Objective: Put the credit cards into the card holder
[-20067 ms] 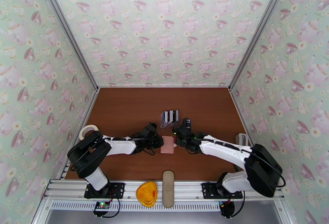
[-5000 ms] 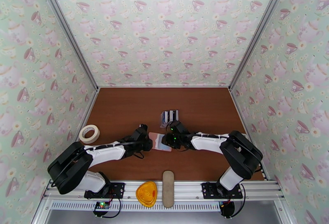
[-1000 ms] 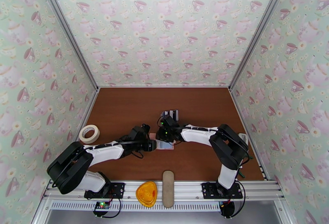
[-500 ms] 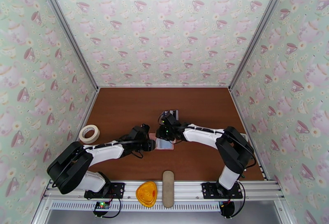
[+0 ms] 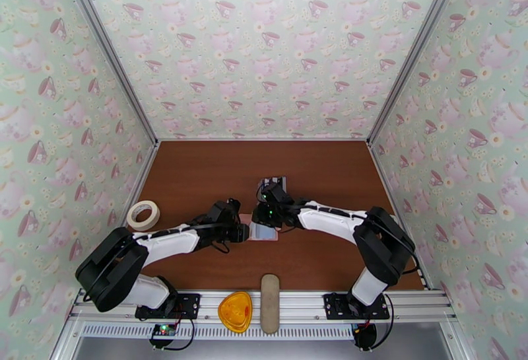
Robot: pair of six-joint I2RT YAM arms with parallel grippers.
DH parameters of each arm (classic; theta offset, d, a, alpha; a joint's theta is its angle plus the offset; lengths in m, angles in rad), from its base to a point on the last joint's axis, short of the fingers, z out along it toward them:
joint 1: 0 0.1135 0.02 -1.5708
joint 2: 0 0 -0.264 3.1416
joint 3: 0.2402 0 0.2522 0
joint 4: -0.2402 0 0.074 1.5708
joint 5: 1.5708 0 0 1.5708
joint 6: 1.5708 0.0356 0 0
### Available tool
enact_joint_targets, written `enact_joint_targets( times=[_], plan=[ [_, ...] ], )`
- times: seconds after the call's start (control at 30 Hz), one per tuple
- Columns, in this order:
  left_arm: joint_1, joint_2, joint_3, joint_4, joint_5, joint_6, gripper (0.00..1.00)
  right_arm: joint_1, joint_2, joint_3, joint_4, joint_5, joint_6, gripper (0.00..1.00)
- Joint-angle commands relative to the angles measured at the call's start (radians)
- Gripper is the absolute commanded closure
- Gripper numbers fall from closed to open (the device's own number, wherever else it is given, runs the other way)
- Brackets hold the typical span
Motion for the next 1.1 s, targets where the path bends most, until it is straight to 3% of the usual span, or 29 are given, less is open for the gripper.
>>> enact_joint_targets(
  times=[0.0,0.47,0.7,1.07],
  plan=[
    [0.007,0.001,0.031,-0.018,-0.001,0.020,0.51,0.002,-0.041,-0.035,0.024,0.014,0.007,0.68],
    [0.010,-0.005,0.071,-0.055,-0.002,0.035,0.44,0.000,0.000,-0.081,0.133,-0.027,0.034,0.61],
    [0.013,-0.017,0.115,-0.087,-0.006,0.053,0.36,0.000,-0.010,-0.088,0.179,-0.054,0.045,0.60],
    [0.014,-0.067,0.155,-0.153,-0.040,0.072,0.35,0.000,0.043,-0.039,0.216,-0.095,0.051,0.61]
  ],
)
